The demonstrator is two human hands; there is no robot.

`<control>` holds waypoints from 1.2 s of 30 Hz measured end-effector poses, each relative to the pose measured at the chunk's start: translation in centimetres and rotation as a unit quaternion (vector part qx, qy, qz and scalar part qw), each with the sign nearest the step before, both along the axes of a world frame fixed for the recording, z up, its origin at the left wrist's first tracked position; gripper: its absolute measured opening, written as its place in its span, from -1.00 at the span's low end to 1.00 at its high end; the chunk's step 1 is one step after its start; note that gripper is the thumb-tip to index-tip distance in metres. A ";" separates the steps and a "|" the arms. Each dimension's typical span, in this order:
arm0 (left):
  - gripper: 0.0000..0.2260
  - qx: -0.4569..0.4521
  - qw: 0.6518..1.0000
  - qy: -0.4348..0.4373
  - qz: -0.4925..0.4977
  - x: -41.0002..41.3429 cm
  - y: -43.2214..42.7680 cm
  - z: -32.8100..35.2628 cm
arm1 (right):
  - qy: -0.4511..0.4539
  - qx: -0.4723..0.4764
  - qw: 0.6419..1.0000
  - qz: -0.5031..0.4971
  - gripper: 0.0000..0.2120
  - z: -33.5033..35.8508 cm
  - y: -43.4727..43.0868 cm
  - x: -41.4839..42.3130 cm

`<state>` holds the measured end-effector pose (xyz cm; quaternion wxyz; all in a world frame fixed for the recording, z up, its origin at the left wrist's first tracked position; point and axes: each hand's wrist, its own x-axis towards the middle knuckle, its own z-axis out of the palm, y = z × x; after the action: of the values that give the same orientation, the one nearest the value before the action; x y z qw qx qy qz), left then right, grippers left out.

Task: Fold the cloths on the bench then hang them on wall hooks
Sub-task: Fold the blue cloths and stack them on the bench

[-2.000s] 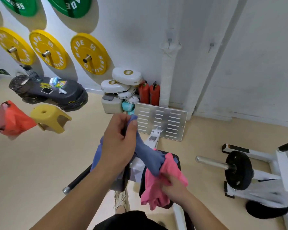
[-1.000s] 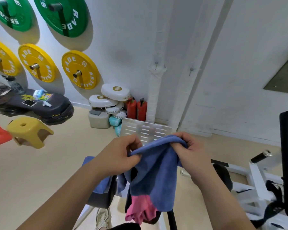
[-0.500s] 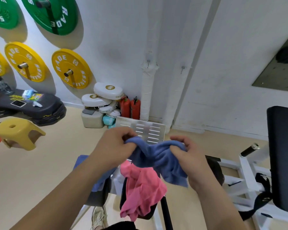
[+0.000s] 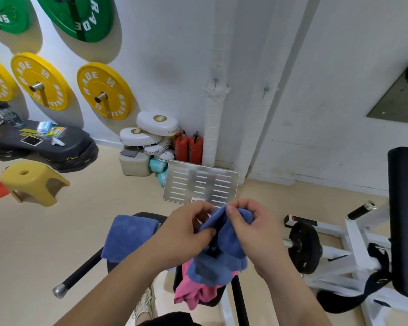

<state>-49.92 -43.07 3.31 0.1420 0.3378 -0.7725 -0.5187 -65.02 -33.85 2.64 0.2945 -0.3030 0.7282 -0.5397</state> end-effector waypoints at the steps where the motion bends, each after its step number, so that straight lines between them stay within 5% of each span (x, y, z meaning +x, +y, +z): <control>1: -0.71 0.002 1.000 -0.006 -0.019 0.1 0.0 -0.2 | 0.008 -0.004 1.000 -0.013 -0.83 0.0 -0.2 0.0; 5: -0.92 -0.024 0.996 -0.073 -0.042 1.1 -0.5 -1.3 | -0.044 -0.052 0.987 -0.148 -0.89 -0.1 -0.2 -1.7; 8: -0.84 -0.035 0.993 -0.116 -0.017 2.5 -1.7 -2.0 | -0.097 -0.050 0.965 -0.240 -0.87 -0.3 0.4 -3.7; 12: -0.83 -0.004 0.995 -0.065 0.072 3.4 -2.9 -0.7 | -0.136 -0.011 0.952 -0.275 -0.90 -1.5 1.2 -5.0; 17: -0.89 0.015 0.996 0.031 0.082 2.0 -2.4 2.3 | -0.128 0.009 0.976 -0.178 -0.87 -2.0 1.9 -3.0; 23: -0.78 0.103 0.995 0.011 -0.008 -0.1 0.8 1.2 | -0.047 0.005 0.999 -0.003 -0.66 -0.1 2.0 -1.4; 27: -0.74 0.038 0.995 0.029 0.093 -0.5 1.0 0.2 | 0.023 0.038 0.994 0.104 -0.63 1.2 2.5 -1.2; 31: -0.66 -0.009 1.000 0.004 0.009 -0.9 1.8 0.3 | 0.073 0.035 0.983 0.167 -0.56 2.2 2.7 -1.0; 36: -0.73 -0.054 0.996 0.017 0.066 -0.3 1.1 0.7 | 0.052 0.084 0.989 0.113 -0.80 2.0 3.0 -2.7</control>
<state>-50.23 -41.97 4.02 0.2071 0.3709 -0.7726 -0.4719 -67.73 -30.83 4.63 0.3397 -0.3850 0.7466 -0.4230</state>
